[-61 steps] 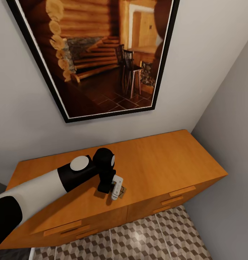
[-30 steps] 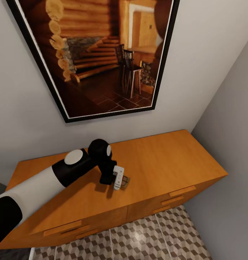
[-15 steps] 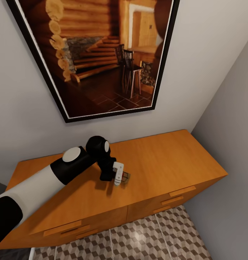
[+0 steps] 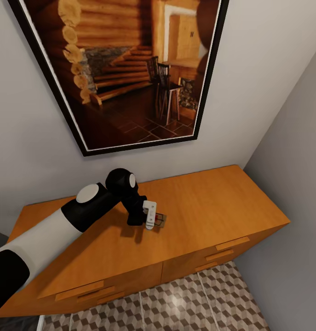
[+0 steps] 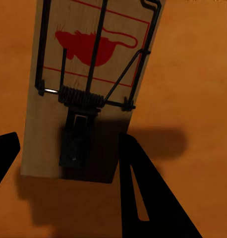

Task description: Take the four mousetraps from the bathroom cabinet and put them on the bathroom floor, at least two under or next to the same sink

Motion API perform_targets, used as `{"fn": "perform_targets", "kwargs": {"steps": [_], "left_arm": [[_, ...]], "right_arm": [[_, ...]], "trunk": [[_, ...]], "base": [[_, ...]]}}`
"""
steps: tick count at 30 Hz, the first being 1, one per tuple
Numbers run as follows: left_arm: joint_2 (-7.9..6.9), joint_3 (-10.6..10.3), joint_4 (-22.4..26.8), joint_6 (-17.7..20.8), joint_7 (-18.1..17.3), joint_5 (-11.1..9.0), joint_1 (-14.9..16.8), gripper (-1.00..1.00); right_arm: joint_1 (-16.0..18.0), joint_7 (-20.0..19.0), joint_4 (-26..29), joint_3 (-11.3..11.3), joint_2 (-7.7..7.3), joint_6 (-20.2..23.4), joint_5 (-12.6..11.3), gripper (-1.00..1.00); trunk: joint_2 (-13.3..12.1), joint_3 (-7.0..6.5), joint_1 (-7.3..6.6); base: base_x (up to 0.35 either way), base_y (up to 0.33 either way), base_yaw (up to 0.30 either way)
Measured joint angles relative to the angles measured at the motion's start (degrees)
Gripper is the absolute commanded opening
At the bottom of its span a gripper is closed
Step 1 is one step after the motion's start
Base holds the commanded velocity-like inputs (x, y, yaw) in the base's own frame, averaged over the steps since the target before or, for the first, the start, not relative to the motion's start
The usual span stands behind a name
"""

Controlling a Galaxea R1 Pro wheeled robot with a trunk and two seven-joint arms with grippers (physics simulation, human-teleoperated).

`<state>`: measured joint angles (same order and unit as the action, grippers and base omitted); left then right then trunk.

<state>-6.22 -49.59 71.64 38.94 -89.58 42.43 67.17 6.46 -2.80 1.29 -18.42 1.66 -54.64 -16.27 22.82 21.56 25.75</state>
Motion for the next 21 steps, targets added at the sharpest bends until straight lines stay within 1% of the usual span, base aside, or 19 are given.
{"fn": "perform_targets", "kwargs": {"steps": [15,18,21], "left_arm": [[-0.05,-0.1,0.1,0.0,0.0,0.0,0.0,-1.0],[-0.08,-0.1,0.1,0.0,0.0,0.0,0.0,-1.0],[-0.09,-0.1,0.1,0.0,0.0,0.0,0.0,-1.0]], "right_arm": [[0.0,0.0,0.0,0.0,0.0,0.0,0.0,-1.0],[0.0,0.0,0.0,0.0,0.0,0.0,0.0,-1.0],[0.0,0.0,0.0,0.0,0.0,0.0,0.0,-1.0]], "trunk": [[0.0,0.0,0.01],[0.0,0.0,0.01],[0.0,0.0,0.01]], "base": [[-0.011,-0.002,0.0],[-0.096,-0.076,0.0],[-0.144,-0.181,0.0]]}}
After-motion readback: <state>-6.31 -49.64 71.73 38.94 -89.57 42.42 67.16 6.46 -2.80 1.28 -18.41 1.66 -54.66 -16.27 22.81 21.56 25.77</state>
